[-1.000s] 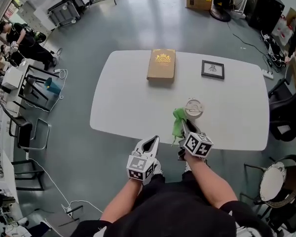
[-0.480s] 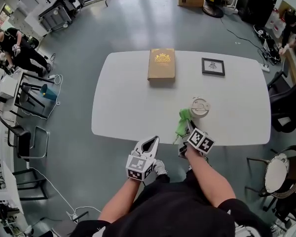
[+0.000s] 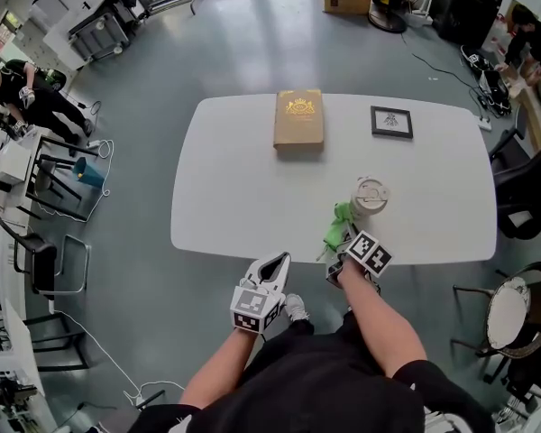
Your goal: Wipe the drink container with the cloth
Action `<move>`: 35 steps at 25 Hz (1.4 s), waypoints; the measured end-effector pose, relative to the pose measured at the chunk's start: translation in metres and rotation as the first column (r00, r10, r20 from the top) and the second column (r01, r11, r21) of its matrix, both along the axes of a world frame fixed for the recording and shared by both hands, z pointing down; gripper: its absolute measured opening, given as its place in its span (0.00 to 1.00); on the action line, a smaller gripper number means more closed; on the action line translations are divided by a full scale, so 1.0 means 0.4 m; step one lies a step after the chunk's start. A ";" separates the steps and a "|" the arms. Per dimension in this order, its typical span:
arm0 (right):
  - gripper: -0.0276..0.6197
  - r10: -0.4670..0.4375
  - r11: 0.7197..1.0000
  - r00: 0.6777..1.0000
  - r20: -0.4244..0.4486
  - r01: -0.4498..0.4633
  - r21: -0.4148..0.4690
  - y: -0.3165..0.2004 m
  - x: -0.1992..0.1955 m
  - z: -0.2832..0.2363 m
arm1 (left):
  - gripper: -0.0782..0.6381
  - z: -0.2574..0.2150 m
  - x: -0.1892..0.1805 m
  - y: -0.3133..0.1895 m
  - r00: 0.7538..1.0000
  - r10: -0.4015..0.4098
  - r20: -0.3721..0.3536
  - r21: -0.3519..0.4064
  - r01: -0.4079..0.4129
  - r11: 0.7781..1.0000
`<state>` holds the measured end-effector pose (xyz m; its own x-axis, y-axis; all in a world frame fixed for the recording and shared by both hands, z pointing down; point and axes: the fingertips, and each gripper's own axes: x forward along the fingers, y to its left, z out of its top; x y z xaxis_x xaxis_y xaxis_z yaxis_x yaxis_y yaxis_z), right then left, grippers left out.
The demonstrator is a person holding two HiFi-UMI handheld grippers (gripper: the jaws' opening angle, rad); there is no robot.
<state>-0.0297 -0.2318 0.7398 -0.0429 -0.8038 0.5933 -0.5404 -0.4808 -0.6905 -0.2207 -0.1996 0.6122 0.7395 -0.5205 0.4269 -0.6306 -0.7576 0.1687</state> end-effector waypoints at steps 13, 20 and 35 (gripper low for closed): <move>0.17 -0.321 0.894 0.911 -0.258 0.381 0.235 0.018 -0.053 -0.291 | 0.13 -0.006 0.006 0.027 1.000 0.028 0.001 0.013 -0.028 1.000; 0.17 -0.299 0.778 0.801 -0.519 0.519 0.353 0.094 -0.015 -0.537 | 0.13 -0.072 0.085 0.009 0.998 0.051 -0.042 0.069 -0.048 0.996; 0.16 -0.096 0.771 0.595 -0.798 0.552 0.318 0.195 0.145 -0.721 | 0.13 -0.254 0.291 0.029 0.975 0.154 -0.162 0.206 -0.120 0.971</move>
<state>0.0284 -0.1540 0.4513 -0.1222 -0.9891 0.0819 -0.9904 0.1162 -0.0750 -0.1043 -0.1878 0.5106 0.8637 -0.4688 0.1854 -0.4921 -0.8637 0.1087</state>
